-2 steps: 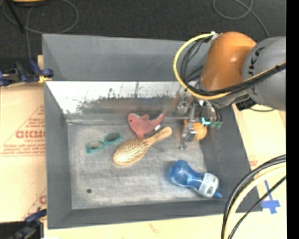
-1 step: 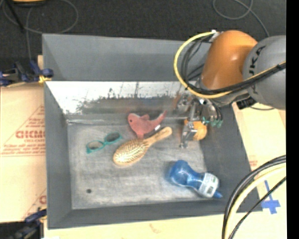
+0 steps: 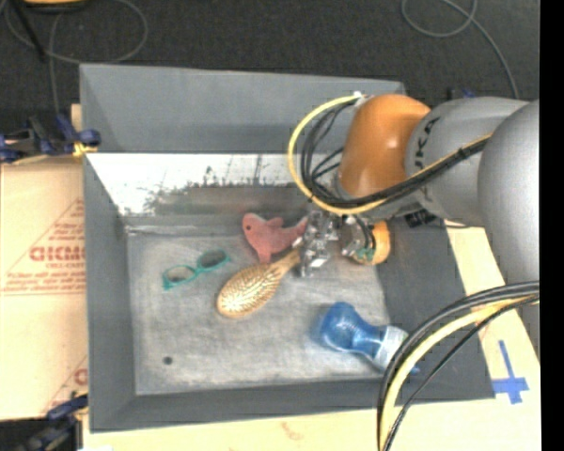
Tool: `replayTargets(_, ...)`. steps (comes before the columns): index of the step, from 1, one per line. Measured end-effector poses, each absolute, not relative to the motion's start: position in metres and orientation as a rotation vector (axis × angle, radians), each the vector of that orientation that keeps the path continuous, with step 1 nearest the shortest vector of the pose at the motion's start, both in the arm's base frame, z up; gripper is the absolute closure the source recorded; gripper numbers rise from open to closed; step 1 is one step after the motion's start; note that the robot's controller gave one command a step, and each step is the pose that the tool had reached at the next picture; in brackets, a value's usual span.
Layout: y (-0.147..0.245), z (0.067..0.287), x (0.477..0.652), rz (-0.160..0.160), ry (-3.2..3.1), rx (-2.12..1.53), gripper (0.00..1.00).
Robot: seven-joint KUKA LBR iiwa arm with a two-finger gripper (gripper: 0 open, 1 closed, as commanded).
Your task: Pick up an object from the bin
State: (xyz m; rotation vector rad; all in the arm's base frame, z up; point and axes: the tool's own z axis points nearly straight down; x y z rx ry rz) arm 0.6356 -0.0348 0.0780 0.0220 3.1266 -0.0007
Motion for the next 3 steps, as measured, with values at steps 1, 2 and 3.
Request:
replayTargets(1, -0.035, 0.078, 0.636, -0.001, 3.127, 0.021, 1.0)
replayTargets(2, -0.018, 0.204, 0.633, 0.003, 3.135, 0.081, 1.0)
replayTargets(3, -0.019, 0.204, 0.633, 0.002, 3.136, 0.08, 1.0)
